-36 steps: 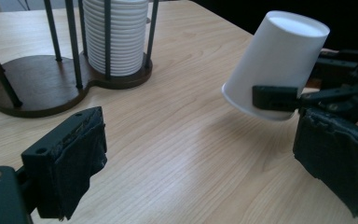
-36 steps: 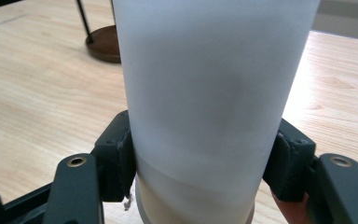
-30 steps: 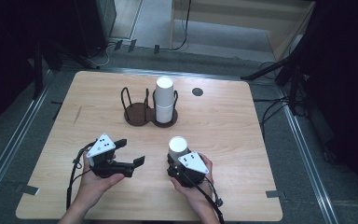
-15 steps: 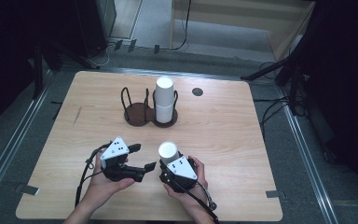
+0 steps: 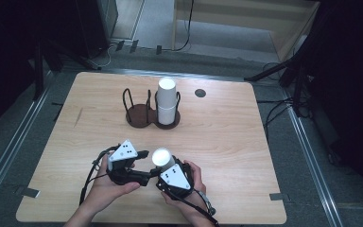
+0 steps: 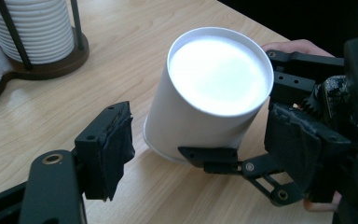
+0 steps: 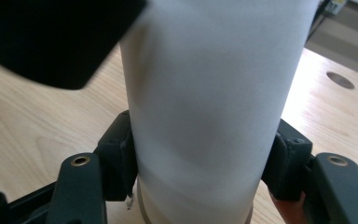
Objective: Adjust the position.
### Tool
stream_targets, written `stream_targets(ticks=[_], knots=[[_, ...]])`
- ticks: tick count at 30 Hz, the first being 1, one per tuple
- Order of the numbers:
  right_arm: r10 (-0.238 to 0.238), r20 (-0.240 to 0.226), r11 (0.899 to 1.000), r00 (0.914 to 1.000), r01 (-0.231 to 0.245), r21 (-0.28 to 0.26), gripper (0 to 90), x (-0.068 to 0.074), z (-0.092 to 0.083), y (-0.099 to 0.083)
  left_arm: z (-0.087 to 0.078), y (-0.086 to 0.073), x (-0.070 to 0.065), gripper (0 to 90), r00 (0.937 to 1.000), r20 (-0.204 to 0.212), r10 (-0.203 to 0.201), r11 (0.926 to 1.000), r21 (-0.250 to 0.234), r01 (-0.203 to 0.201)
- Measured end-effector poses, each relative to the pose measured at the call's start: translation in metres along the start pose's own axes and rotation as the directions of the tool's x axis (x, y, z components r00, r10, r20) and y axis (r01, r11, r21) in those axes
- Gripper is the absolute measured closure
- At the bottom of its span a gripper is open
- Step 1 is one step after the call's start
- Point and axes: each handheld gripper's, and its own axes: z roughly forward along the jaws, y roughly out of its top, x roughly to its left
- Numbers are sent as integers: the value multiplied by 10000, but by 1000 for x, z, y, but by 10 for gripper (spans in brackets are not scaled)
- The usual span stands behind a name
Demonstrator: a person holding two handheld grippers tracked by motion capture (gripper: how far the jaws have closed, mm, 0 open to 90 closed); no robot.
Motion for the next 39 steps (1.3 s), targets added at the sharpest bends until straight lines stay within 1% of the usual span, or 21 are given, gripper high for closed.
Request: stream_targets(ticks=[1, 3, 5, 7, 10, 13, 14, 16, 21, 23, 24, 25, 26, 28, 30, 31, 32, 33, 35, 36, 39], knots=[[-50, -114, 10000, 9999, 50, -45, 375, 1, 0, 0, 0, 0, 0, 247, 10000, 32, 20, 10000, 48, -20], [-177, -184, 9998, 9997, 175, -90, 375, 3, 0, -1, 1, 0, -2, 253, 10000, 8, 94, 9998, 190, -94], [-353, -178, 9993, 9992, 351, -95, 375, 5, 0, -1, 2, 0, -4, 261, 9995, 56, 309, 9987, 395, -311], [-554, -165, 9984, 9983, 552, -105, 375, 7, 0, -2, 3, 0, -5, 261, 9990, -40, 446, 9978, 498, -444], [-847, -237, 9962, 9961, 842, -243, 375, 9, 0, -3, 4, 0, -6, 260, 9989, -48, 465, 9977, 498, -463], [-945, -353, 9949, 9949, 932, -377, 374, 10, -1, -3, 4, 0, -5, 268, 9989, -13, 472, 9976, 501, -470], [-1129, -371, 9928, 9929, 1112, -451, 373, 12, -1, -4, 4, -1, -5, 277, 9989, 47, 461, 9979, 456, -463], [-1212, -435, 9917, 9917, 1191, -477, 372, 12, -1, -4, 4, -1, -6, 289, 9984, 19, 560, 9975, 434, -561], [-1476, -341, 9880, 9885, 1458, -503, 346, 13, 0, -6, 4, -1, -7, 312, 9963, -141, 854, 9955, 420, -847], [-1458, -340, 9886, 9887, 1444, -417, 304, 12, 1, -6, 3, -2, -6, 330, 9959, -170, 883, 9955, 352, -877], [-1487, -318, 9882, 9884, 1474, -418, 276, 12, 1, -6, 3, -2, -6, 336, 9966, -105, 818, 9963, 289, -814], [-1529, -178, 9874, 9881, 1521, -433, 261, 12, 0, -6, 2, -2, -5, 341, 9973, -60, 734, 9971, 197, -733], [-1498, -191, 9880, 9885, 1489, -418, 245, 12, 0, -5, 2, -2, -4, 344, 9976, -7, 695, 9975, 144, -695], [-1482, -188, 9883, 9888, 1473, -400, 226, 11, 0, -3, 1, -2, -2, 348, 9980, -2, 630, 9980, 39, -630], [-1406, -214, 9893, 9898, 1396, -430, 215, 9, -2, -2, 1, -2, -2, 350, 9981, -84, 613, 9981, 20, -612], [-1364, -273, 9898, 9903, 1352, -442, 201, 8, -2, -1, 0, -2, 0, 350, 9986, -92, 521, 9986, -13, -521], [-1357, -274, 9899, 9904, 1344, -444, 183, 8, -3, -1, -1, -2, 2, 350, 9995, -116, 307, 9994, -162, -309], [-1289, -259, 9909, 9913, 1277, -431, 170, 7, -4, 0, -2, -2, 5, 349, 9998, -113, 192, 9993, -304, -195], [-1131, -294, 9925, 9931, 1115, -506, 158, 5, -5, 2, -5, -3, 6, 349, 9996, -278, 77, 9981, -603, -94], [-1092, -287, 9928, 9936, 1076, -519, 155, 4, -6, 2, -6, -3, 8, 348, 9989, -457, 69, 9972, -743, -103], [-973, -167, 9935, 9951, 961, -606, 145, 1, -7, 4, -10, -4, 11, 348, 9971, -763, 12, 9930, -1173, -102]])
